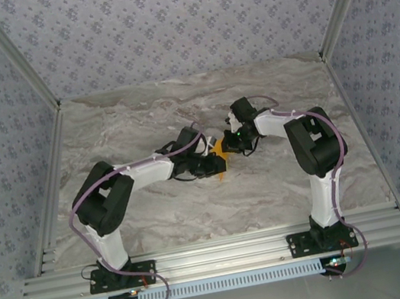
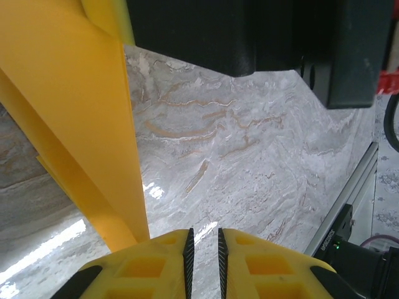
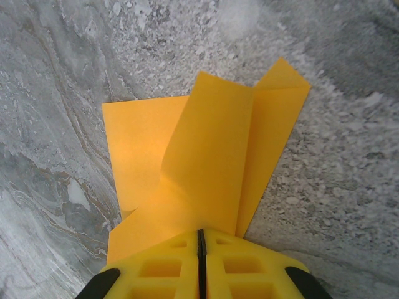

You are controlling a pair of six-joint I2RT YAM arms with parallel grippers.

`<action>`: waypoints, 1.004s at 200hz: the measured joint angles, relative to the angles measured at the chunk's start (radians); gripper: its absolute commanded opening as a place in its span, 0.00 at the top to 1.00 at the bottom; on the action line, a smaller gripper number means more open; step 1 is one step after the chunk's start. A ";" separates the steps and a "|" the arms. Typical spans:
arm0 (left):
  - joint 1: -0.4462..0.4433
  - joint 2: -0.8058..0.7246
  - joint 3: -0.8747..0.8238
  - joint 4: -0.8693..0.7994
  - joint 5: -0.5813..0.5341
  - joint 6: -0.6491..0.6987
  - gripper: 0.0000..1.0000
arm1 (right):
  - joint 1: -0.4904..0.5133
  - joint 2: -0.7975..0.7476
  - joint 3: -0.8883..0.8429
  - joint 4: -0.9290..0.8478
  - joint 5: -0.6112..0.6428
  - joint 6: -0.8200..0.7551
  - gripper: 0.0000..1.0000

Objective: Fold a paper plane with a square sheet of paper (fold left side to right side)
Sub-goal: Fold the wing for the fifth time at the center of the table.

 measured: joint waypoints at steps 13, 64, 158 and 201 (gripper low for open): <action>0.000 0.000 0.000 0.000 0.000 0.000 0.81 | 0.000 0.000 0.000 0.000 0.000 0.000 0.89; 0.000 0.023 0.002 -0.016 -0.007 0.011 0.81 | 0.000 0.000 0.000 0.000 0.000 0.000 0.89; 0.000 0.061 0.002 -0.028 -0.019 0.015 0.80 | 0.000 0.001 0.000 -0.001 0.000 0.000 0.89; -0.008 0.062 0.002 -0.018 -0.015 0.014 0.78 | 0.000 0.001 0.000 0.000 0.000 0.000 0.89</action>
